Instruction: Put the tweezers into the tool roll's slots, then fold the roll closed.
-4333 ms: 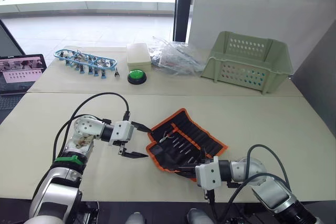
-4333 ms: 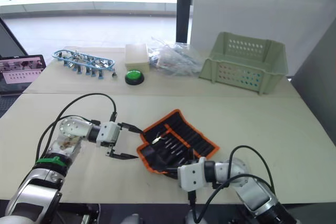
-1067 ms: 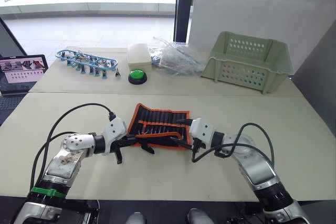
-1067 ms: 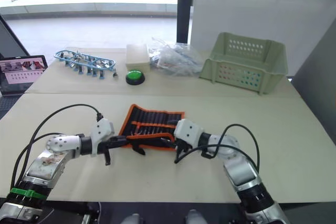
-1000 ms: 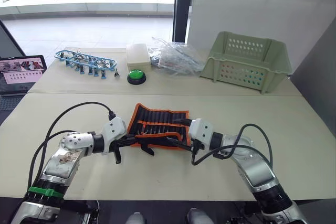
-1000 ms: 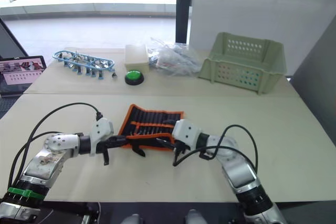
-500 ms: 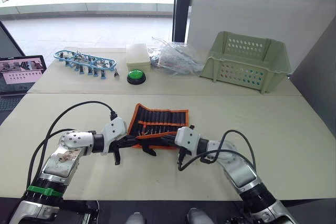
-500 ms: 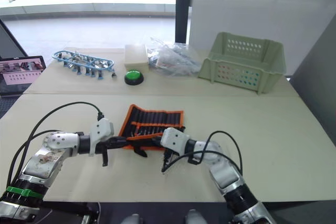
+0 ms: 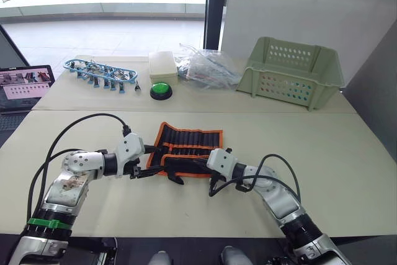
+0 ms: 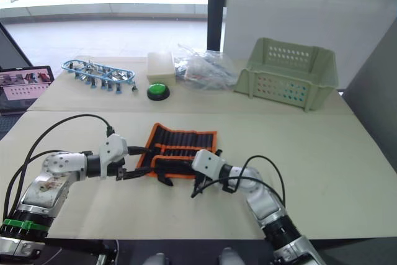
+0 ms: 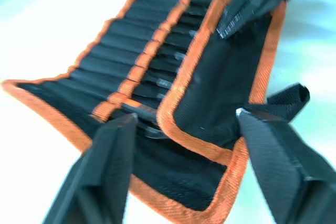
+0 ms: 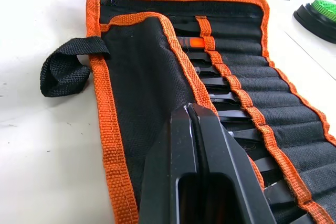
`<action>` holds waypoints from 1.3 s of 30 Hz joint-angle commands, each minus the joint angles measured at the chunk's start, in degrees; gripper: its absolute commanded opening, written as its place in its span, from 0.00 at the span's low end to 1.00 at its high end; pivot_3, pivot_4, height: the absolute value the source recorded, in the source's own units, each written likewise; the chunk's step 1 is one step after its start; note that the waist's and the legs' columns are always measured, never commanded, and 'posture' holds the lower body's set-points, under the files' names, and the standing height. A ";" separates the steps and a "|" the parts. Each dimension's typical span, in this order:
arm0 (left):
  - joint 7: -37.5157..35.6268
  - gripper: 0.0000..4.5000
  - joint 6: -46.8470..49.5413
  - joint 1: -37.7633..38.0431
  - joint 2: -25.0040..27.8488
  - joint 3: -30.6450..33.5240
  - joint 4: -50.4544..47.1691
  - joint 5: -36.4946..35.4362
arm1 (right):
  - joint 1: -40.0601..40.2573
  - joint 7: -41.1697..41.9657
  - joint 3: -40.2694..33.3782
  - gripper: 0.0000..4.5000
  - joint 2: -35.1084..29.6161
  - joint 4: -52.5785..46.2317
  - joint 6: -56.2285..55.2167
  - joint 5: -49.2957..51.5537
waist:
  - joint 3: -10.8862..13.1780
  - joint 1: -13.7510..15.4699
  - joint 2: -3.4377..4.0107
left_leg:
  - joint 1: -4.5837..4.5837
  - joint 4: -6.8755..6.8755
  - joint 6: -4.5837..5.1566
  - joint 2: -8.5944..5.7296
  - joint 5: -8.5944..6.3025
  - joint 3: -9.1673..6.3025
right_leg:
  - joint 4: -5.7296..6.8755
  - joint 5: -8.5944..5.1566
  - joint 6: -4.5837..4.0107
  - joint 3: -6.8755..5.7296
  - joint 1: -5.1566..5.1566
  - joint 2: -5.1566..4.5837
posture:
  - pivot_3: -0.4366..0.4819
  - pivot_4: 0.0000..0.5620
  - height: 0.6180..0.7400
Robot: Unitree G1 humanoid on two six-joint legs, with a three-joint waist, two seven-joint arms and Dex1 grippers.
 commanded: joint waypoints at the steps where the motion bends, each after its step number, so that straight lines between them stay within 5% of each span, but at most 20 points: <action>1: 0.95 0.71 1.05 1.99 0.51 3.88 -5.29 -3.61 | -1.25 -0.87 -1.06 0.00 0.80 -0.17 0.67 0.02 | 0.00 -0.10 0.00 | 0.00 0.00 0.00 0.00 0.00 0.00 | 0.00 0.00 0.00 0.00 0.00 0.00 | 0.48 0.27 0.78; 4: 1.08 0.71 2.06 5.61 -0.61 5.33 -8.41 -6.52 | -1.84 -1.39 -1.01 0.00 1.41 0.62 1.33 -0.21 | 0.00 -0.31 0.01 | 0.02 -0.01 0.00 0.01 0.00 0.00 | 0.01 0.00 0.00 0.02 0.00 -0.01 | 0.48 0.27 0.78; 14: 8.04 0.01 3.24 8.07 -9.03 1.57 -11.21 -5.92 | -1.23 -2.09 -1.40 0.00 1.15 -0.45 3.12 -0.42 | 0.00 0.13 0.00 | -0.01 -0.01 0.00 0.00 0.00 0.01 | -0.02 0.00 0.00 0.01 0.01 -0.02 | 0.48 0.27 0.78; 22: 23.35 0.01 0.58 8.01 -18.93 -4.64 -6.11 5.50 | 0.91 -3.42 -1.23 0.00 1.28 -2.92 5.13 -1.15 | 0.00 0.11 0.00 | 0.00 -0.01 0.00 -0.02 0.00 0.00 | -0.03 0.01 0.00 0.02 0.03 -0.03 | 0.48 0.27 0.78; 31: 26.09 0.01 1.57 11.77 -21.02 -6.14 -9.09 5.92 | 5.14 -8.70 -0.18 0.00 6.45 -13.83 11.39 -1.35 | -0.01 0.05 0.01 | 0.01 -0.01 0.00 -0.01 0.00 0.00 | 0.00 0.00 0.00 0.02 0.01 -0.03 | 0.48 0.27 0.78; 39: 25.71 0.01 1.45 12.94 -20.27 -5.60 -9.93 5.11 | 6.70 -17.46 4.05 0.00 11.13 -9.30 14.89 -8.81 | -0.01 0.12 0.01 | 0.02 -0.01 -0.01 -0.01 0.00 0.00 | -0.02 0.00 0.00 0.02 0.01 -0.04 | 0.48 0.27 0.78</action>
